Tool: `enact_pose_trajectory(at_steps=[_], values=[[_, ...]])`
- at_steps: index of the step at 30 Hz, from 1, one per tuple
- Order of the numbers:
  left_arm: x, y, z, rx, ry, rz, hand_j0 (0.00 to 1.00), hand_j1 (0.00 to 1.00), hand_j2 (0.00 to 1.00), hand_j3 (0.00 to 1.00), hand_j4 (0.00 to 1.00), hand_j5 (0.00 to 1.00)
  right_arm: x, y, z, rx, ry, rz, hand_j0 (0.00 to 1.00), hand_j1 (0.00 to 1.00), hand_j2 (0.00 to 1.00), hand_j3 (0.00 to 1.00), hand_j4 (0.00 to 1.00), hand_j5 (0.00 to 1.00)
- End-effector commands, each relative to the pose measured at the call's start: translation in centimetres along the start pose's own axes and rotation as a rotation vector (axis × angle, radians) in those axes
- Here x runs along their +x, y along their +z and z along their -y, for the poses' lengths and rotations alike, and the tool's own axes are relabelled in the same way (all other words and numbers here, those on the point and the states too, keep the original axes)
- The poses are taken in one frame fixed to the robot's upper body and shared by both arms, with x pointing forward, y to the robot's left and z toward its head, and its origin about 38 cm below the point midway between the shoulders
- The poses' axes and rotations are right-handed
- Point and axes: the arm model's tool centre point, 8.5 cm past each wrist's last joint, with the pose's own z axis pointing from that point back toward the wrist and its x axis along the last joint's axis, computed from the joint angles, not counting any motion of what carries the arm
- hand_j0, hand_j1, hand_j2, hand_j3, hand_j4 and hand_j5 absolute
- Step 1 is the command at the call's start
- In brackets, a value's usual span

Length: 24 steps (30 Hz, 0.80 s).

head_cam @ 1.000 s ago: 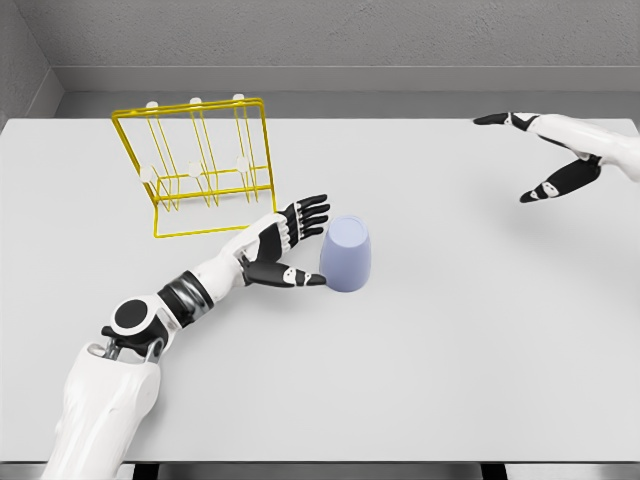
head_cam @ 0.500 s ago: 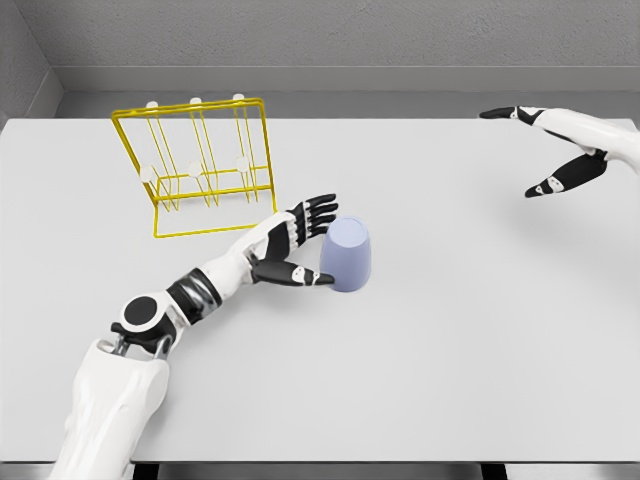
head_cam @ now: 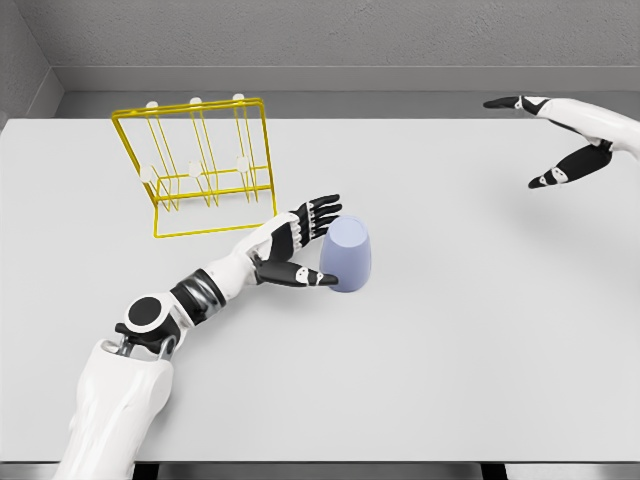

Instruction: Place the cup on the cup holder with both arms

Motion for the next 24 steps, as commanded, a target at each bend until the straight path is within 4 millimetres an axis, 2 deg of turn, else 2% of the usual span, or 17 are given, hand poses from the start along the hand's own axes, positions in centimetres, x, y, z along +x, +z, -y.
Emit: enact_pose_trajectory(at_steps=[1, 7, 11, 24], values=[[0.0, 0.0, 0.0, 0.0, 0.007, 0.002, 1.0, 1.0, 1.0, 1.0, 1.0, 1.0, -0.14, 0.09, 0.07, -0.007, -0.008, -0.004, 1.0, 1.0, 1.0, 1.0, 1.0, 1.0], [-0.04, -0.26, -0.13, 0.0, 0.009, 0.001, 1.0, 1.0, 1.0, 1.0, 1.0, 1.0, -0.06, -0.14, -0.14, -0.002, -0.011, 0.001, 1.0, 1.0, 1.0, 1.0, 1.0, 1.0], [-0.23, -0.73, 0.54, -0.019, 0.013, -0.003, 1.0, 1.0, 1.0, 1.0, 1.0, 1.0, -0.15, 0.13, 0.01, -0.004, -0.008, -0.004, 1.0, 1.0, 1.0, 1.0, 1.0, 1.0], [-0.23, -0.88, 0.3, -0.017, 0.013, -0.007, 1.0, 1.0, 1.0, 1.0, 1.0, 1.0, -0.11, -0.01, -0.09, -0.002, -0.01, -0.002, 1.0, 1.0, 1.0, 1.0, 1.0, 1.0]])
